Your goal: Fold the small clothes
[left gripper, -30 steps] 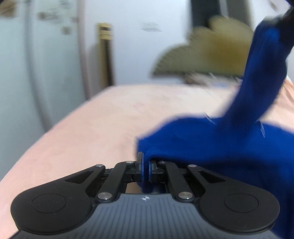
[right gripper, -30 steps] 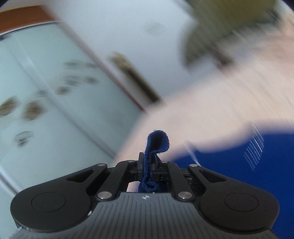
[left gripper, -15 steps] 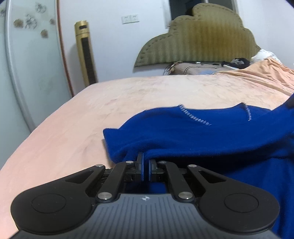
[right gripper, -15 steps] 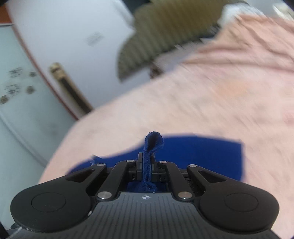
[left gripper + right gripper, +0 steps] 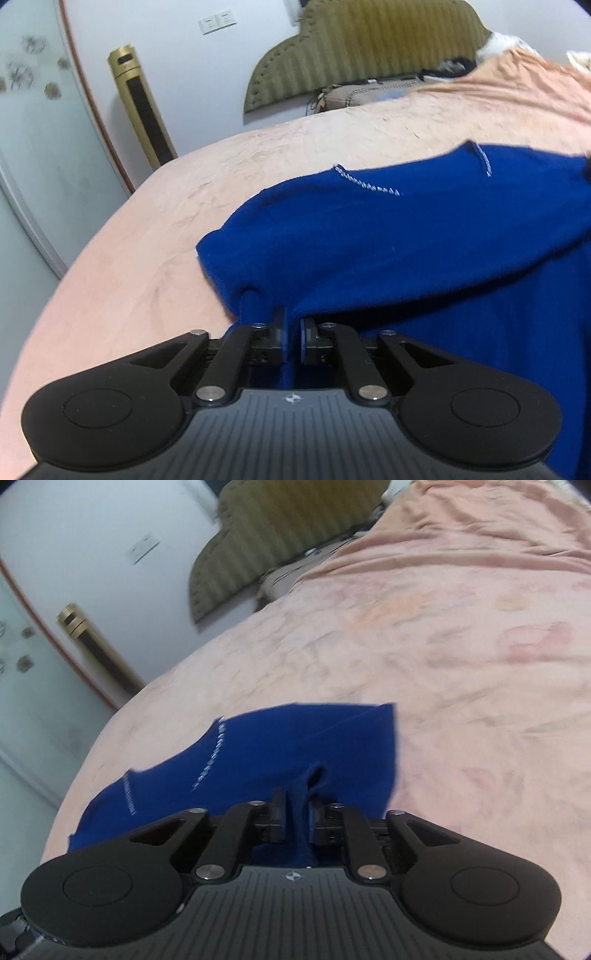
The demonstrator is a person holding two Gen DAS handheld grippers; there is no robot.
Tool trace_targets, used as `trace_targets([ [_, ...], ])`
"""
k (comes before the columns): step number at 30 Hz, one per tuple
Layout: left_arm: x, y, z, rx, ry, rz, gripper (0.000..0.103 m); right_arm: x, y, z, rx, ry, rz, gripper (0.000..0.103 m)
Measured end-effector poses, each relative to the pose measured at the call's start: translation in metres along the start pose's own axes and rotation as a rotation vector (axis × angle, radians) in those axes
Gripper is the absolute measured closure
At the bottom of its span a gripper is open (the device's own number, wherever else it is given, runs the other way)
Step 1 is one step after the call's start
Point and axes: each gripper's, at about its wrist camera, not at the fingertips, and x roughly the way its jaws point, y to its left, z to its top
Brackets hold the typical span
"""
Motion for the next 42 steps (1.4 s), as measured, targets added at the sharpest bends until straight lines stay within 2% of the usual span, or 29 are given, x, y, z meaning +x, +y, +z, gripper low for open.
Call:
trace_targets([
  [2, -0.008, 0.005, -0.004, 0.009, -0.002, 0.004, 0.084, -0.016, -0.001, 0.001, -0.008, -0.074, -0.048, 0.069],
  [4, -0.016, 0.015, -0.01, -0.017, -0.001, -0.001, 0.066, -0.033, 0.006, -0.001, -0.055, -0.165, -0.122, 0.068],
  [5, -0.018, 0.02, -0.011, -0.039, -0.002, -0.003, 0.061, -0.039, 0.013, -0.004, -0.102, -0.192, -0.133, 0.067],
  [6, -0.019, 0.024, -0.011, -0.057, -0.002, 0.002, 0.05, -0.043, 0.02, -0.008, -0.144, -0.188, -0.112, 0.061],
  [7, -0.018, 0.028, -0.013, -0.073, -0.001, 0.019, 0.045, -0.043, 0.026, -0.012, -0.18, -0.152, -0.072, 0.047],
  [9, -0.014, 0.034, -0.015, -0.084, 0.02, 0.07, 0.045, -0.025, 0.028, -0.021, -0.229, -0.039, -0.004, 0.045],
  [10, -0.013, 0.037, -0.018, -0.092, 0.036, 0.089, 0.046, -0.016, 0.028, -0.026, -0.241, 0.009, -0.008, 0.046],
  [11, -0.015, 0.042, -0.02, -0.106, 0.042, 0.086, 0.046, -0.009, 0.027, -0.031, -0.249, 0.036, -0.056, 0.046],
  [13, -0.025, 0.052, -0.026, -0.133, 0.044, 0.052, 0.046, -0.009, 0.023, -0.036, -0.252, 0.006, -0.185, 0.043],
  [14, -0.03, 0.056, -0.03, -0.142, 0.045, 0.033, 0.046, -0.017, 0.02, -0.037, -0.242, -0.028, -0.219, 0.042],
  [17, -0.042, 0.065, -0.039, -0.166, 0.059, -0.037, 0.046, -0.045, 0.006, -0.039, -0.183, -0.092, -0.162, 0.041],
  [21, -0.052, 0.071, -0.054, -0.232, 0.092, -0.154, 0.046, -0.077, -0.018, -0.052, -0.103, -0.079, -0.055, 0.037],
  [23, -0.057, 0.068, -0.061, -0.256, 0.102, -0.171, 0.046, -0.089, -0.025, -0.065, -0.076, -0.08, -0.033, 0.036],
  [24, -0.06, 0.065, -0.062, -0.261, 0.102, -0.169, 0.045, -0.092, -0.026, -0.073, -0.073, -0.079, -0.051, 0.035],
  [27, -0.069, 0.057, -0.065, -0.257, 0.095, -0.167, 0.045, -0.098, -0.013, -0.097, -0.106, -0.082, -0.059, 0.035],
  [31, -0.078, 0.045, -0.064, -0.25, 0.093, -0.183, 0.045, -0.097, 0.024, -0.128, -0.232, -0.097, 0.007, 0.036],
  [33, -0.084, 0.04, -0.063, -0.236, 0.085, -0.186, 0.045, -0.098, 0.041, -0.14, -0.307, -0.133, -0.01, 0.038],
  [35, -0.094, 0.036, -0.062, -0.211, 0.065, -0.179, 0.045, -0.1, 0.044, -0.142, -0.338, -0.152, -0.066, 0.043],
  [39, -0.108, 0.034, -0.061, -0.171, 0.039, -0.189, 0.045, -0.129, 0.026, -0.125, -0.395, -0.197, -0.194, 0.043],
  [42, -0.11, 0.034, -0.063, -0.174, 0.042, -0.211, 0.045, -0.147, 0.006, -0.111, -0.388, -0.181, -0.295, 0.041],
])
